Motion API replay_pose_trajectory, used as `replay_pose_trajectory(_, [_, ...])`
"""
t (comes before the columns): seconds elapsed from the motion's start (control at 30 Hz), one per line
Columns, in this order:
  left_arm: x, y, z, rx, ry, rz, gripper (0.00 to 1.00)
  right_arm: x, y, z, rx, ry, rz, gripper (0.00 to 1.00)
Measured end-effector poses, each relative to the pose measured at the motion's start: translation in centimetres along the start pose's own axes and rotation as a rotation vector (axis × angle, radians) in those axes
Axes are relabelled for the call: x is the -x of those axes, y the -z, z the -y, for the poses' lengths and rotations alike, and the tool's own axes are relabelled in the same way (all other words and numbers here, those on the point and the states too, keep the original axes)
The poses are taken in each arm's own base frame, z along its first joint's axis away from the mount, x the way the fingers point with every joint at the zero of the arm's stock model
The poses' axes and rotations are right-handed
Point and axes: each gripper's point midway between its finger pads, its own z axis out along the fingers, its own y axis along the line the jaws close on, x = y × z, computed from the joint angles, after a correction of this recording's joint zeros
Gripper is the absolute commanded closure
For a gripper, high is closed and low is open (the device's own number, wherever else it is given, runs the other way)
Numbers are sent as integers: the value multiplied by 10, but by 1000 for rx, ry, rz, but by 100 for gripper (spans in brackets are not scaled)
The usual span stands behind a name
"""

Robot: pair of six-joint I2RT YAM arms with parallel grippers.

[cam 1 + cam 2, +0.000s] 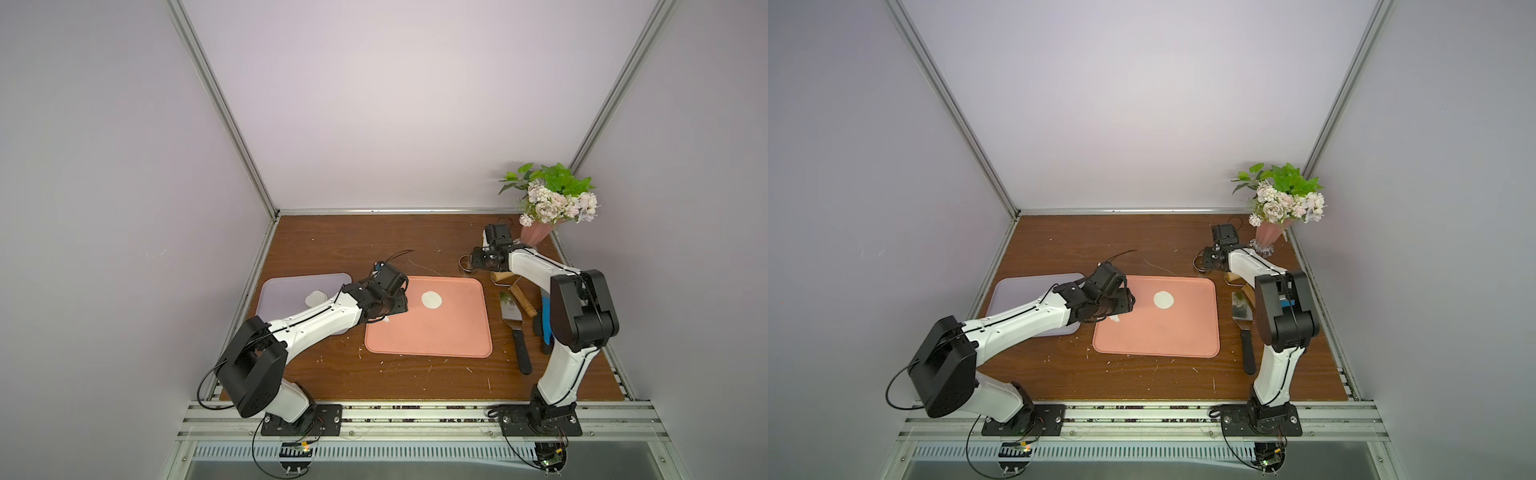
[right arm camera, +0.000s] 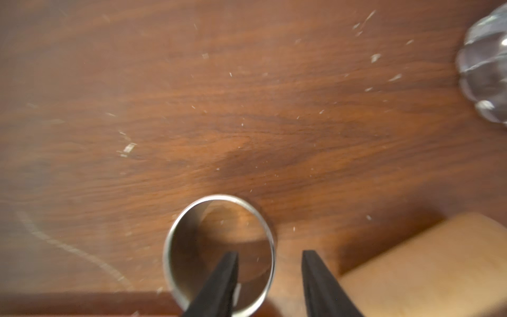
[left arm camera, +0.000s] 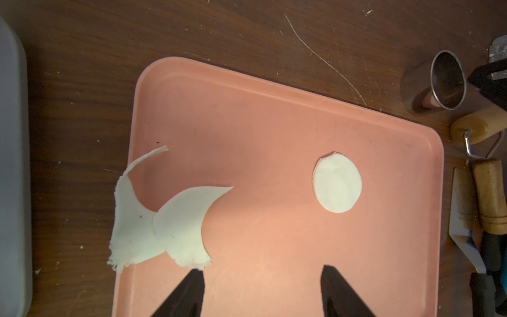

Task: Roll out the dumpling wrappers from the dough
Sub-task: Place the dumpling mold at the center of the board, then pick up the spatula from the center of the board.

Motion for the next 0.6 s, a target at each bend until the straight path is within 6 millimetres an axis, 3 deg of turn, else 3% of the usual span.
replay_pose_trajectory(0.17, [1,1,2,-7,-9,1,27,6,87,10,38,-19,150,43])
replay_pose_trajectory(0.27, [2,1,4,-15,-10,2,27,-19,124,27,39,-55,204,35])
replay_pose_trajectory(0.3, [2,1,5,-19,-10,2,27,-33,130,34,35,-72,206,23])
replay_pose_trajectory(0.33, [2,1,6,-22,-11,1,27,-46,133,39,31,-86,202,3])
replay_pose_trajectory(0.5, [1,2,12,-47,-16,0,27,-128,119,68,-39,-158,59,1])
replay_pose_trajectory(0.6, [-1,2,16,-61,-20,-4,27,-158,114,79,-72,-197,-2,1])
